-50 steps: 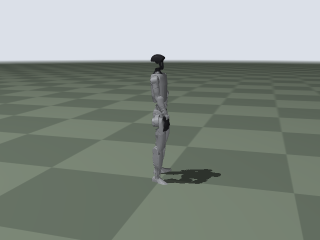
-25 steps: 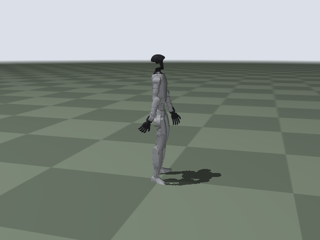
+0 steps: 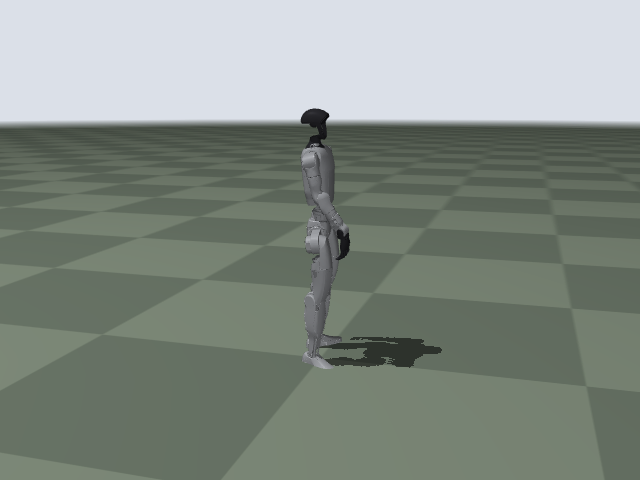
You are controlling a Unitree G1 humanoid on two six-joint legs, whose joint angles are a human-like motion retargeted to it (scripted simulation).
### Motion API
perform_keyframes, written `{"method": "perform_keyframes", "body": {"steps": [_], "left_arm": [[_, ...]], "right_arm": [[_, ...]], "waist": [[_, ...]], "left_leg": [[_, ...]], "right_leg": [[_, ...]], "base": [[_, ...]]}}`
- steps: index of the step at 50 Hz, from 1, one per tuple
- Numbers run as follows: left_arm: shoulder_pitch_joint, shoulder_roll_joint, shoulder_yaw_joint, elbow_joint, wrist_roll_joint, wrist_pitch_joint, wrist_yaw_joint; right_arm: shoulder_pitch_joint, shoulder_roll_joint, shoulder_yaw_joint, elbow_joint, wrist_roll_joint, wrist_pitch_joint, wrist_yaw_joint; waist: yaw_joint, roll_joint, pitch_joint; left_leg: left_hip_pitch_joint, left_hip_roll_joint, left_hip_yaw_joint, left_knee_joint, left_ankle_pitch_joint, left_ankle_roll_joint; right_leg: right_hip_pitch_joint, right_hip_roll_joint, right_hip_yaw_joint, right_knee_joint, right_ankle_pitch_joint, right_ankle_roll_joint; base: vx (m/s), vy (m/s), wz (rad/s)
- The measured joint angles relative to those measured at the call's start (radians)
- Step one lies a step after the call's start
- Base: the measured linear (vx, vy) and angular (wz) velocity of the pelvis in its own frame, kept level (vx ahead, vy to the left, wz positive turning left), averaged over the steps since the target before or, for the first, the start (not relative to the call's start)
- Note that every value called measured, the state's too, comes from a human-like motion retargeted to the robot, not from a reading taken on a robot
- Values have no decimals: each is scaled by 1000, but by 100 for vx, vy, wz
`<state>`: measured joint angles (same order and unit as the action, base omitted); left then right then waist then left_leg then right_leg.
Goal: In place motions
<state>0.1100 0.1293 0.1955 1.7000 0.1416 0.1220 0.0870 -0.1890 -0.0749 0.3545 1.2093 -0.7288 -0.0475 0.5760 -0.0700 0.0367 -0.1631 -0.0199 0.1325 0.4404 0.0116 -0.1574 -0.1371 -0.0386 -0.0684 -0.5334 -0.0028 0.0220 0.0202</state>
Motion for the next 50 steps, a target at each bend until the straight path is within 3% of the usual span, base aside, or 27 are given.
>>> {"method": "perform_keyframes", "body": {"steps": [2,5,8,10,15,20,25,30,37,45,50], "left_arm": [[-98,-24,-35,-4,-28,-36,-13],[-222,-78,-73,-68,-58,-67,-56],[-299,-140,-107,-206,-86,-82,-132],[-317,-168,-143,-328,-92,-93,-175],[-283,-113,-242,-564,-39,-165,-218],[-236,-85,-237,-463,-16,-180,-214],[-236,-66,-181,-94,-45,-197,-71],[-122,-49,-104,0,-97,-59,76],[-20,-42,-40,0,18,-133,2],[-37,-34,-25,0,5,-36,24],[-81,-54,-29,-33,-38,-85,40]], "right_arm": [[28,-16,-31,136,-56,55,-83],[49,-41,-112,399,-62,209,-205],[113,-82,-218,491,99,444,-230],[165,-101,-287,491,272,495,-257],[216,-98,-441,491,573,310,-306],[200,-90,-411,431,458,344,-340],[168,-84,-313,342,182,372,-309],[158,-72,-266,263,40,305,-257],[176,-69,-262,280,82,285,-262],[190,-86,-322,426,214,196,-331],[198,-99,-351,448,296,174,-339]], "waist": [[-3,-5,-2],[-2,-15,2],[4,-30,17],[7,-38,23],[-6,-30,22],[-30,6,14],[-44,28,22],[-54,34,35],[-46,35,31],[-33,10,31],[-29,-1,31]], "left_leg": [[-11,-5,-23,7,3,3],[-28,-15,-64,18,9,6],[-39,-27,-93,25,15,8],[-45,-33,-101,27,18,9],[-46,-35,-87,24,18,11],[-31,-24,-53,15,9,15],[-8,-18,-15,5,1,16],[11,-18,10,-3,-4,15],[22,-18,22,-10,-8,14],[6,-27,-14,-1,-4,15],[2,-32,-32,3,0,17]], "right_leg": [[17,-5,-30,-4,-6,4],[44,-13,-77,-12,-14,10],[64,-22,-111,-18,-19,15],[69,-27,-123,-20,-19,17],[54,-32,-105,-18,-14,17],[27,-19,-56,-11,-5,11],[5,-13,-10,1,3,8],[-9,-13,22,8,8,6],[-17,-12,36,13,9,5],[7,-24,-10,10,-5,8],[22,-27,-32,6,-10,10]], "base": [[-1,3,74],[-3,4,78],[-2,2,58],[2,1,17],[1,0,-14],[-1,2,-48],[-1,2,-47],[2,-1,-31],[0,0,-7],[-1,0,30],[0,0,19]]}}
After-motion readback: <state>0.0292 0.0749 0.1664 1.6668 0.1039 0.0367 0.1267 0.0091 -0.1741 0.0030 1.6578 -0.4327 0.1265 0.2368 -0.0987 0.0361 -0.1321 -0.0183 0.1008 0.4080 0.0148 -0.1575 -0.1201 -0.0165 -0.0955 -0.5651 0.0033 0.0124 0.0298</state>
